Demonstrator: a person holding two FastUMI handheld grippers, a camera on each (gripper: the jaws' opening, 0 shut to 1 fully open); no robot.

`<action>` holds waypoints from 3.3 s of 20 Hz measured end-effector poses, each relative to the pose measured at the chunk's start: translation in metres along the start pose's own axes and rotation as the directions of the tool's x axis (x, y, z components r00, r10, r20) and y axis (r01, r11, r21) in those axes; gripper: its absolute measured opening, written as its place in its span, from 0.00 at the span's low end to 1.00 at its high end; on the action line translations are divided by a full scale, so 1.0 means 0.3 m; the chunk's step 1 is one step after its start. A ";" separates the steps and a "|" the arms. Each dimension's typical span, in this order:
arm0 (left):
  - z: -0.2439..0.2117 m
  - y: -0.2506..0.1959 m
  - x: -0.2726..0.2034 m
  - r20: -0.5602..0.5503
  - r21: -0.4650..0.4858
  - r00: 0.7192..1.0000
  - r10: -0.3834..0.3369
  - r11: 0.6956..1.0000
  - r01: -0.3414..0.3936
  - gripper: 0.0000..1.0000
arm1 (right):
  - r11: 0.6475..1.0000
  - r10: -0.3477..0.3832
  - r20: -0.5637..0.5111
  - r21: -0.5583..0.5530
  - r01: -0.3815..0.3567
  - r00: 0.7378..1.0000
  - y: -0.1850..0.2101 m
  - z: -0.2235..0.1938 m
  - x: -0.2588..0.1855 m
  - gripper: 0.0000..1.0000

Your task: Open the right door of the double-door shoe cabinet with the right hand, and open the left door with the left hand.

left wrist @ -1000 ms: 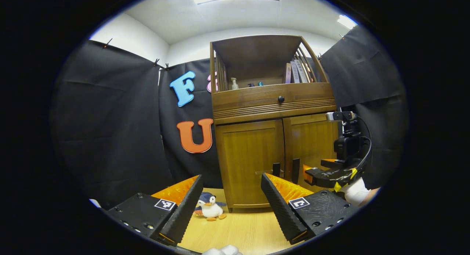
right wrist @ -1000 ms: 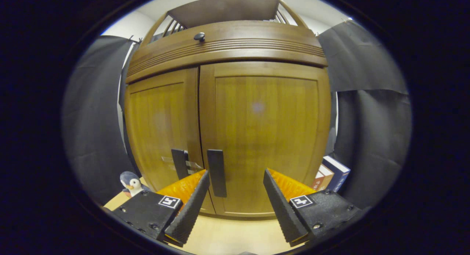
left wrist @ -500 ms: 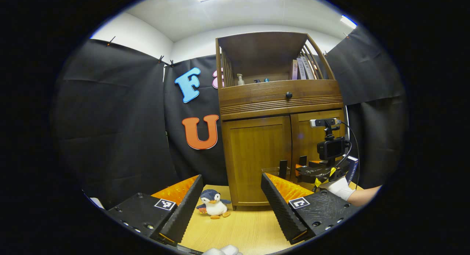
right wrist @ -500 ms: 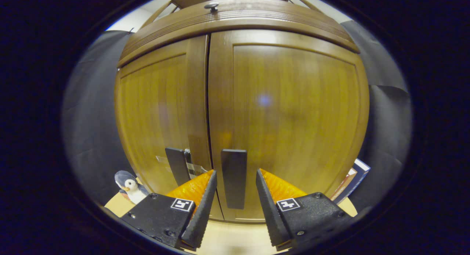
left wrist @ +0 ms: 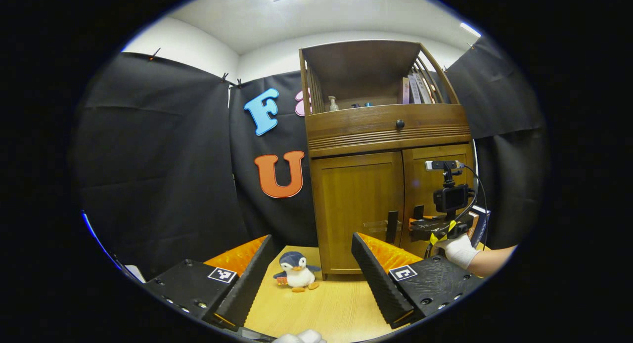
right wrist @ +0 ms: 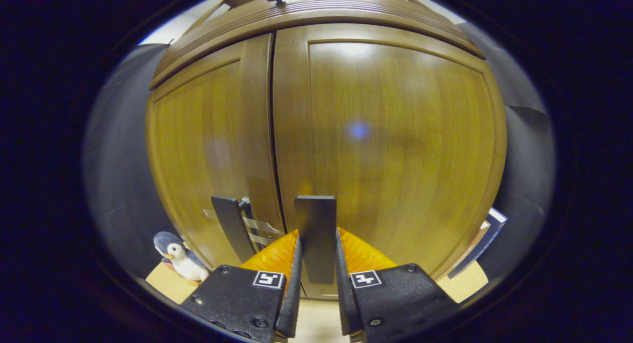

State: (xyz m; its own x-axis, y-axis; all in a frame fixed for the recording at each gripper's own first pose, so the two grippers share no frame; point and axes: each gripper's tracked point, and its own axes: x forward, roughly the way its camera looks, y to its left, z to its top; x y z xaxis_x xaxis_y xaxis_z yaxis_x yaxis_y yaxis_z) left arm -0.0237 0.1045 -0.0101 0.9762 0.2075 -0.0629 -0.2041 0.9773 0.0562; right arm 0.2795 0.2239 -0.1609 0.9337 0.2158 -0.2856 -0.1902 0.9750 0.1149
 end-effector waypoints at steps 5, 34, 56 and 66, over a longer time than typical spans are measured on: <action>-0.008 -0.007 -0.017 0.000 -0.013 1.000 -0.009 1.000 0.009 0.96 | 1.000 0.007 -0.011 -0.022 -0.007 1.000 -0.009 -0.007 -0.009 0.30; -0.075 -0.225 -0.085 -0.017 -0.045 0.978 -0.210 0.977 0.209 0.96 | 1.000 0.007 -0.030 0.018 -0.006 1.000 -0.243 -0.159 -0.555 0.26; -0.087 -0.435 -0.080 -0.007 -0.042 0.932 -0.362 0.932 0.361 0.96 | 0.980 -0.188 -0.031 0.054 0.190 0.982 -0.626 -0.204 -0.774 0.06; -0.082 -0.521 -0.096 -0.011 -0.020 0.929 -0.369 0.929 0.369 0.96 | 0.986 -0.132 -0.051 0.095 0.137 0.990 -0.812 -0.211 -0.784 0.04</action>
State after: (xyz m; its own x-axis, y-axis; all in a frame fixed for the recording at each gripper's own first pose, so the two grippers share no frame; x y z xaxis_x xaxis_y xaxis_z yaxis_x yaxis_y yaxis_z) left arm -0.0216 -0.0532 -0.0415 0.9818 -0.1673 -0.0901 0.1688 0.9856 0.0087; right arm 0.0871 -0.0609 -0.1821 0.9339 0.0875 -0.3466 -0.0312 0.9858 0.1648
